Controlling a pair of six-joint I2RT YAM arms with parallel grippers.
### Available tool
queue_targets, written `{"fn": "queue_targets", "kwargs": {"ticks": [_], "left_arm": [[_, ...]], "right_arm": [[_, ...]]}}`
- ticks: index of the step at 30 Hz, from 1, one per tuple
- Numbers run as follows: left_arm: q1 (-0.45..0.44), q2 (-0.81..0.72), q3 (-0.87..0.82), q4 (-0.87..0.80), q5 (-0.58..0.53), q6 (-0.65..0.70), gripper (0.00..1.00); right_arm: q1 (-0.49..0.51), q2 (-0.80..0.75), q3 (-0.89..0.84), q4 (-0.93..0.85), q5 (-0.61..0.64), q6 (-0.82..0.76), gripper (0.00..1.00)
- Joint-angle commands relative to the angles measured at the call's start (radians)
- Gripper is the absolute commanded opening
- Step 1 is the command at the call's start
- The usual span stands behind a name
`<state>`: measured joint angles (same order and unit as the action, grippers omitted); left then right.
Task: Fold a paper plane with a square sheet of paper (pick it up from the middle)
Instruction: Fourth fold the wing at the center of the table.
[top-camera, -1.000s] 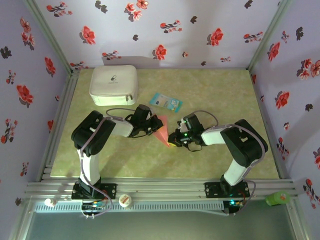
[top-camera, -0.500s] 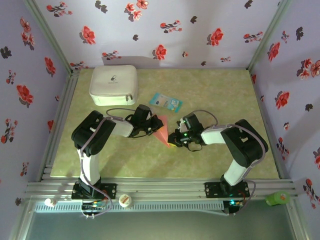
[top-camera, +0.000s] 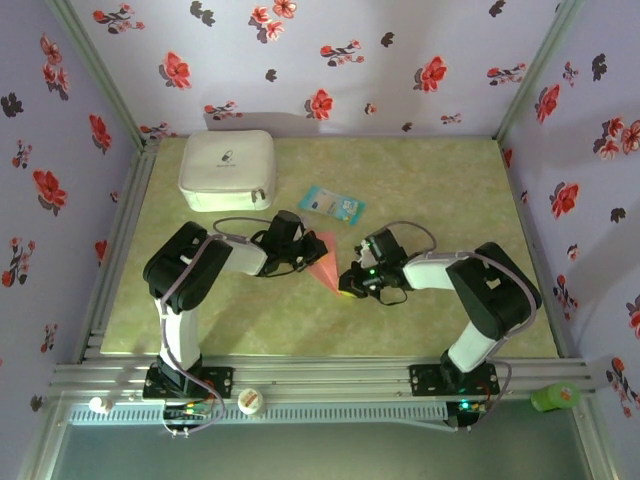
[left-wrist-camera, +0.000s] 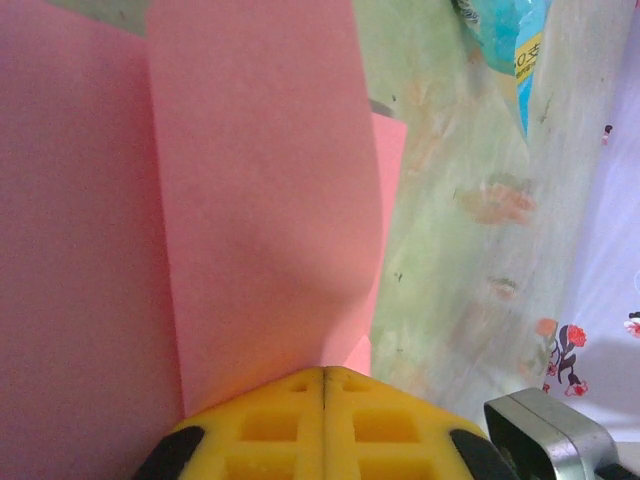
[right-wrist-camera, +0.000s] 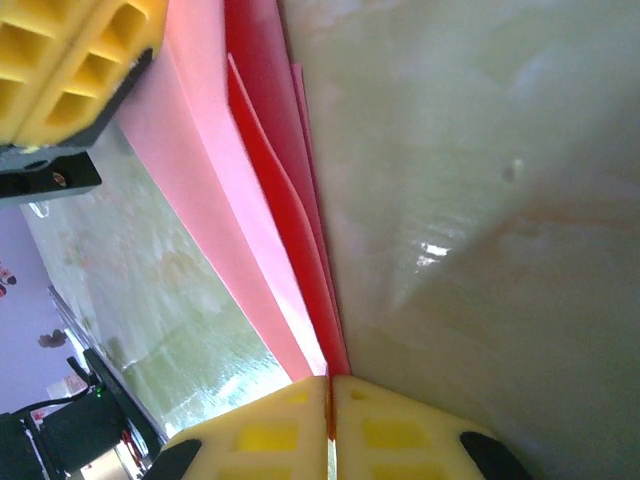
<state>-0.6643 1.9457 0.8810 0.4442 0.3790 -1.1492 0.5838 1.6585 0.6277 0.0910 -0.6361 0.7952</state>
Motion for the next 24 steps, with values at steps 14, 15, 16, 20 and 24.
{"fn": "queue_targets", "kwargs": {"ticks": [14,15,16,20,24], "left_arm": [[-0.002,0.031,-0.039,-0.027,-0.022,-0.01,0.03],[-0.003,0.031,-0.04,-0.027,-0.022,-0.012,0.03],[-0.003,0.031,-0.04,-0.027,-0.022,-0.009,0.03],[-0.004,0.032,-0.043,-0.025,-0.028,-0.012,0.03],[-0.003,0.034,-0.045,-0.022,-0.029,-0.017,0.02]], "right_arm": [[0.028,0.008,0.007,-0.135,0.019,-0.037,0.1],[0.029,0.008,0.005,-0.141,0.018,-0.038,0.1],[0.03,0.008,0.003,-0.144,0.017,-0.04,0.1],[0.03,0.004,-0.005,-0.167,0.023,-0.054,0.11],[0.031,-0.003,-0.011,-0.175,0.02,-0.066,0.09]]}}
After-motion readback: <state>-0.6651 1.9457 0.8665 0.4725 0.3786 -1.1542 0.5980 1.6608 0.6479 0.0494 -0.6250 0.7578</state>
